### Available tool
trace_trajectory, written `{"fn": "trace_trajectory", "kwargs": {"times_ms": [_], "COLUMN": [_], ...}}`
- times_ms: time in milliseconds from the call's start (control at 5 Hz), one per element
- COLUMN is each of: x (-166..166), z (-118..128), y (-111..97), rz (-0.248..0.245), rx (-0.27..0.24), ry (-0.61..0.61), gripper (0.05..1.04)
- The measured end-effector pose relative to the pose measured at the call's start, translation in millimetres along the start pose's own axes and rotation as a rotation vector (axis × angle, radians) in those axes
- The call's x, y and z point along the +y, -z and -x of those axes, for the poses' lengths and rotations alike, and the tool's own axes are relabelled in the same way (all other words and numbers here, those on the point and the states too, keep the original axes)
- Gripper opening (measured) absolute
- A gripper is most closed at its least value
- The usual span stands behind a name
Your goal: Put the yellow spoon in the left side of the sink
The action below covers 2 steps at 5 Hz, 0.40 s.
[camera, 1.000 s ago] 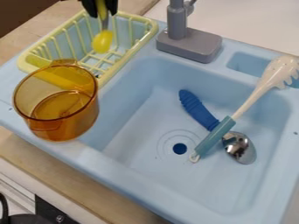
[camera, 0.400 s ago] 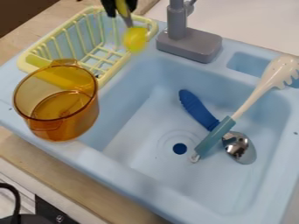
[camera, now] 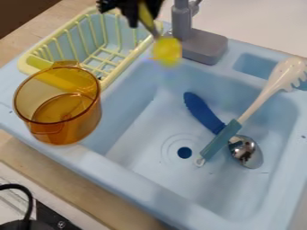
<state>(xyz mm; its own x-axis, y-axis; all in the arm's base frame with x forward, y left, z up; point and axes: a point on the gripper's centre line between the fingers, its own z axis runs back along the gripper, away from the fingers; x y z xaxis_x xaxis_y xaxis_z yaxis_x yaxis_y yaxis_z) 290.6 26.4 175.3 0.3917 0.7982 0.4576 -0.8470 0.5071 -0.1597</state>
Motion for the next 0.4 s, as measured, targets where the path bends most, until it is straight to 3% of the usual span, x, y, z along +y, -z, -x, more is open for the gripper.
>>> {"fn": "trace_trajectory", "kwargs": {"times_ms": [200, 400], "x": [-10.7, -22.7], "z": [23.0, 38.0], "y": [0.2, -0.4], "rz": [-0.005, -0.012], "rx": [0.038, 0.013], "ry": [-0.01, -0.012], "gripper": [0.327, 0.327]}}
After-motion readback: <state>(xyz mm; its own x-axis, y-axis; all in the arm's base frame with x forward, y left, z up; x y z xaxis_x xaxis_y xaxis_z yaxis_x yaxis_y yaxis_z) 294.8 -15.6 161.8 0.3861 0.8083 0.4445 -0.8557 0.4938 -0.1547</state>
